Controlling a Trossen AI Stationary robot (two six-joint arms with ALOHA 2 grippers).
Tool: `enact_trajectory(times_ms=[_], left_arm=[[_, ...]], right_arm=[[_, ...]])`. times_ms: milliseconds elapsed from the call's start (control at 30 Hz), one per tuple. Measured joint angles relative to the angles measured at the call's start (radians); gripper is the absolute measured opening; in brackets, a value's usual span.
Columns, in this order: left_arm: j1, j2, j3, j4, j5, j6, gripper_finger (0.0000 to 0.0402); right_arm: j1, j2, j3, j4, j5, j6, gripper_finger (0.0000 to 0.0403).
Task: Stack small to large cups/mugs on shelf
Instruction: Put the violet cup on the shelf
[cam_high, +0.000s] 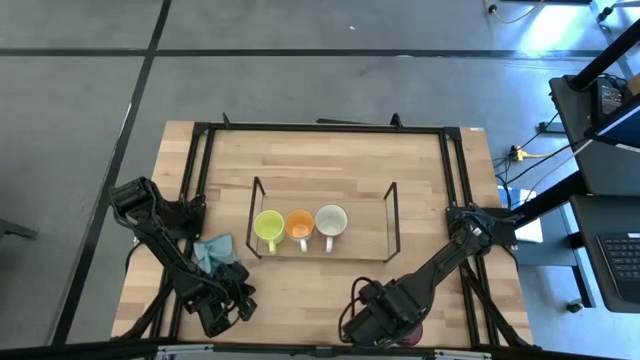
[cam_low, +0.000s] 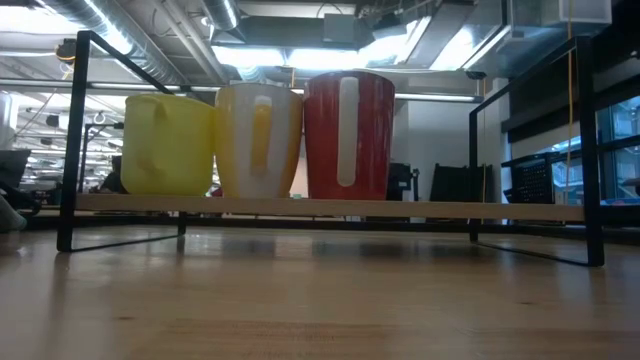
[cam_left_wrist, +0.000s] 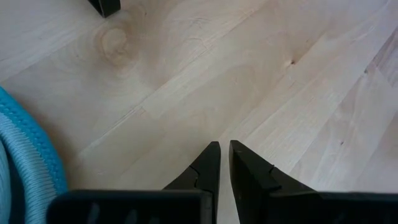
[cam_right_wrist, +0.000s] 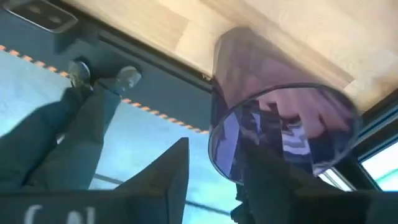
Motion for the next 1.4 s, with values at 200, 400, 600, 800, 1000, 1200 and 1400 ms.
enact_trajectory(times_ms=[200,400,600,800,1000,1200,1400], left_arm=[[0.000,0.000,0.000,0.004,0.000,0.000,0.0030],[-0.003,0.000,-0.001,0.034,-0.008,0.001,0.0030],[-0.007,0.000,-0.001,0.100,-0.044,0.032,0.0030],[-0.004,0.000,-0.001,0.185,-0.044,0.109,0.0030],[-0.006,0.000,-0.001,0.203,-0.044,0.109,0.0030],[-0.008,0.000,-0.001,0.209,-0.030,0.113,0.0030],[-0.002,0.000,-0.001,0.215,-0.013,0.132,0.0030]], right_arm=[[0.000,-0.034,0.067,-0.019,0.139,0.024,0.0129],[0.036,-0.091,0.059,-0.026,0.233,0.077,0.0115],[0.087,-0.144,0.059,-0.024,0.279,0.077,0.0103],[0.135,-0.147,-0.003,-0.024,0.231,0.125,0.0091],[0.191,-0.172,-0.114,-0.024,0.146,0.183,0.0091],[0.239,-0.251,-0.198,-0.024,0.294,0.357,0.0091],[0.259,-0.346,-0.384,-0.023,0.338,0.408,0.0098]])
